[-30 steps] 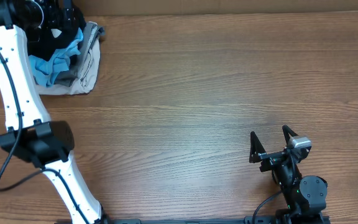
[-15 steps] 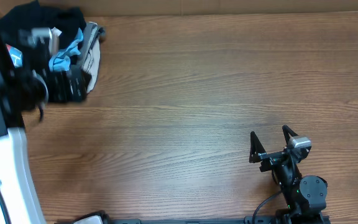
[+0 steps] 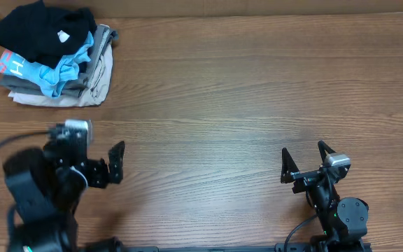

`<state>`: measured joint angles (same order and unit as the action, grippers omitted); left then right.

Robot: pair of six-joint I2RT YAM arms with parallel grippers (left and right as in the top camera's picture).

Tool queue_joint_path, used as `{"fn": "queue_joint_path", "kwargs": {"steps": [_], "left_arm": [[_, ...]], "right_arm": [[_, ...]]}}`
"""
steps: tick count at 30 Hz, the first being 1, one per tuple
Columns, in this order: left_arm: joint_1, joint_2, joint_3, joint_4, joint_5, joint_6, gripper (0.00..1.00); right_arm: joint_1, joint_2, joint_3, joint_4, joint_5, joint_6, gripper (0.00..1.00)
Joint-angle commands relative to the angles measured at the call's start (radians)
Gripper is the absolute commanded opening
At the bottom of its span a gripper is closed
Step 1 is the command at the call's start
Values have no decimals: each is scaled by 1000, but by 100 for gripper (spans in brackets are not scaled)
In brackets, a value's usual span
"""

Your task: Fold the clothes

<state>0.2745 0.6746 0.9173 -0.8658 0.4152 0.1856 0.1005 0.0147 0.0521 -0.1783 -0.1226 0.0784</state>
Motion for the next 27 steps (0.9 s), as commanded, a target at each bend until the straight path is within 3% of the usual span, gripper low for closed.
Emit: {"fn": "queue_joint_path", "kwargs": {"steps": [1, 6, 16, 27], "left_arm": [[-7, -161, -170, 138, 92, -9, 100], [-7, -340, -392, 382, 163, -11, 100], [-50, -525, -660, 751, 125, -78, 100], [-92, -652, -782, 906, 45, -78, 100]], "right_arm": [[6, -12, 0, 4, 14, 5, 100], [6, -12, 0, 4, 14, 5, 100], [6, -12, 0, 5, 14, 5, 100], [6, -12, 0, 4, 14, 5, 100]]}}
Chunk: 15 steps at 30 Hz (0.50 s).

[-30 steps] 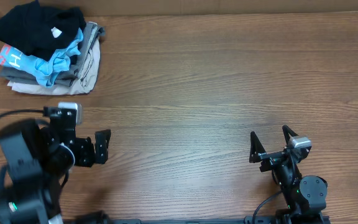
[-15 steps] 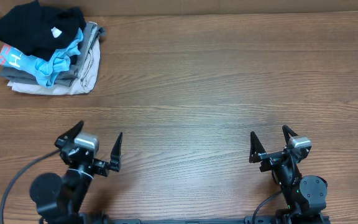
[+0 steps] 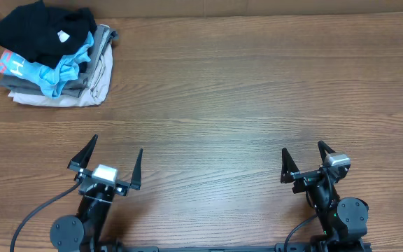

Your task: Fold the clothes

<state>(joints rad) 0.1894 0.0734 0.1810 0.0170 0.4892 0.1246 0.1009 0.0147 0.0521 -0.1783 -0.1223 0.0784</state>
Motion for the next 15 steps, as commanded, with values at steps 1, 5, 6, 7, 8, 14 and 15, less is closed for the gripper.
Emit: {"fn": "queue_joint_path", "kwargs": {"steps": [1, 5, 6, 7, 8, 14, 15], "left_arm": [[-7, -64, -57, 26, -29, -19, 100], [-7, -70, -105, 68, -33, -21, 100], [-7, -70, -115, 75, -34, -21, 100], [-7, -70, -123, 76, -41, -21, 100], [-7, -70, -133, 75, -47, -21, 100], [-7, -70, -176, 24, -126, -37, 100], [-7, -70, -176, 15, -142, -40, 100]], "right_arm": [[6, -12, 0, 4, 13, 4, 100], [6, -12, 0, 4, 14, 5, 100], [6, -12, 0, 4, 13, 5, 100], [6, -12, 0, 4, 14, 5, 100], [6, -12, 0, 4, 14, 5, 100], [6, -12, 0, 4, 14, 5, 100], [6, -12, 0, 4, 14, 5, 100]]}}
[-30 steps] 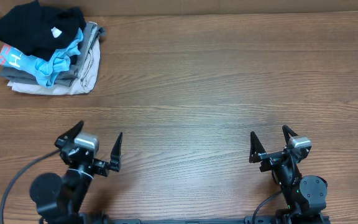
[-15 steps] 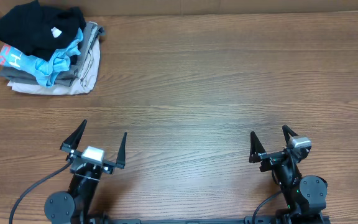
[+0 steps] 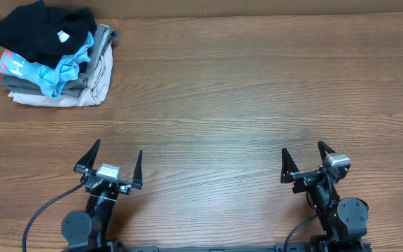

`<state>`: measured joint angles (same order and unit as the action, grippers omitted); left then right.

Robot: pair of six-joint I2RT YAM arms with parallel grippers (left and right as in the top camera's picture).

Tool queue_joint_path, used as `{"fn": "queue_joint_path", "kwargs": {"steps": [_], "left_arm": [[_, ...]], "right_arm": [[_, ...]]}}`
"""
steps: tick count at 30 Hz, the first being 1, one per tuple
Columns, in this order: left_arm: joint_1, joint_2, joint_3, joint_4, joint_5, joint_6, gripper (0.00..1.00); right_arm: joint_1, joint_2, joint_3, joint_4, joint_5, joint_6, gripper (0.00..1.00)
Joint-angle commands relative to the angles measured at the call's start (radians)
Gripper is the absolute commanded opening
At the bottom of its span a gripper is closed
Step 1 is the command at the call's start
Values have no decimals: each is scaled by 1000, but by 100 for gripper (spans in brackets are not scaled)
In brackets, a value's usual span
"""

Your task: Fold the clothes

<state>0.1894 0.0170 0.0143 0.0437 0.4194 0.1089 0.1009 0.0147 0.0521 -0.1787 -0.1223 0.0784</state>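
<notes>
A pile of clothes lies at the table's far left corner: a black garment on top, light blue and tan ones under it. My left gripper is open near the front left edge, fingers pointing away, nothing between them. At the front right, my right gripper is likewise open and empty. Both are far from the pile.
The wooden table stretches across the view. A black cable trails from the left arm's base at the front edge.
The left gripper has shifted slightly right and nearer the front edge, still open. The right arm and the clothes pile are unchanged.
At first the left arm was raised and turned sideways at the front left, its gripper open. Then it sat low at the front edge, fingers pointing forward. Now it rests there, slightly shifted. The right arm and pile stayed put.
</notes>
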Motion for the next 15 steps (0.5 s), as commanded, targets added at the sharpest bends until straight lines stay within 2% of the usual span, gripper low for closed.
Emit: {"fn": "queue_joint_path", "kwargs": {"steps": [1, 6, 15], "left_arm": [[-7, -14, -10, -21, -86, -25, 100], [-29, -13, -10, -100, -189, -76, 100], [-49, -13, -10, -98, -183, -79, 100]], "right_arm": [[6, -12, 0, 5, 14, 5, 100], [6, -12, 0, 5, 14, 5, 100], [6, -12, 0, 5, 14, 5, 100]]}}
